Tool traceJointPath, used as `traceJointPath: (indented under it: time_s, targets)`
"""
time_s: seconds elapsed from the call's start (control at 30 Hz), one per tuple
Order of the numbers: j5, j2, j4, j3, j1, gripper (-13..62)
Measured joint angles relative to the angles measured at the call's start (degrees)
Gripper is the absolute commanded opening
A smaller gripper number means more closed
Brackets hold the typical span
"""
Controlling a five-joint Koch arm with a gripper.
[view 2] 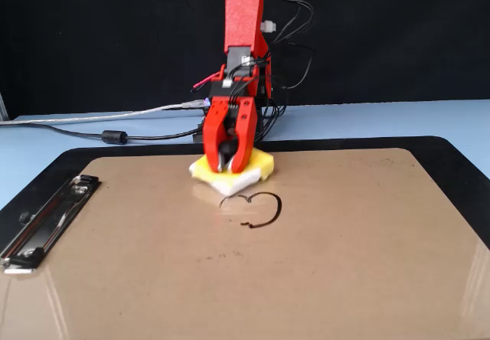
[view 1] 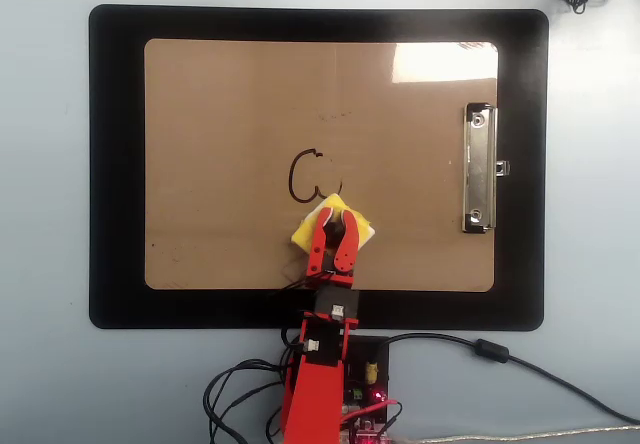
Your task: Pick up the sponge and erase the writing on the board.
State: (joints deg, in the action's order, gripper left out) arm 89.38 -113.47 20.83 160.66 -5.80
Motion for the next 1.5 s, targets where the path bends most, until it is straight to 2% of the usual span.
traceJointPath:
  time_s: [0.1,0.27,0.33,0.43,0.53,0.63,0.7,0.8,0.97,1.03,1.17,1.27,1.33,1.43,1.5]
  targets:
    - [0.0,7.12,-0.09,-6.06,3.34,-8.0]
    - [0.18,31.73,0.62,-31.03,6.68,-8.0]
    - [0.35,36.65,2.72,-35.86,6.77,-8.0]
    - [0.35,32.52,3.6,-28.48,6.86,-8.0]
    - [0.35,16.96,3.34,-10.11,6.77,-8.0]
    - [0.18,3.69,1.93,-0.09,6.77,-8.0]
    - [-0.09,-1.05,0.35,2.72,6.5,-8.0]
    - [-0.09,5.01,-0.88,-2.99,6.77,-8.0]
    - [0.18,29.44,-0.09,-27.51,6.68,-8.0]
    - [0.18,32.96,0.79,-31.29,6.24,-8.0]
    - [0.26,24.52,0.97,-20.13,2.37,-8.0]
    - [0.26,10.02,0.7,-4.22,1.23,-8.0]
    - [-0.09,0.09,-0.35,0.88,1.05,-8.0]
    - [-0.09,-1.49,-0.35,2.55,1.05,-8.0]
    - [-0.09,3.25,-0.35,-1.32,-0.09,-8.0]
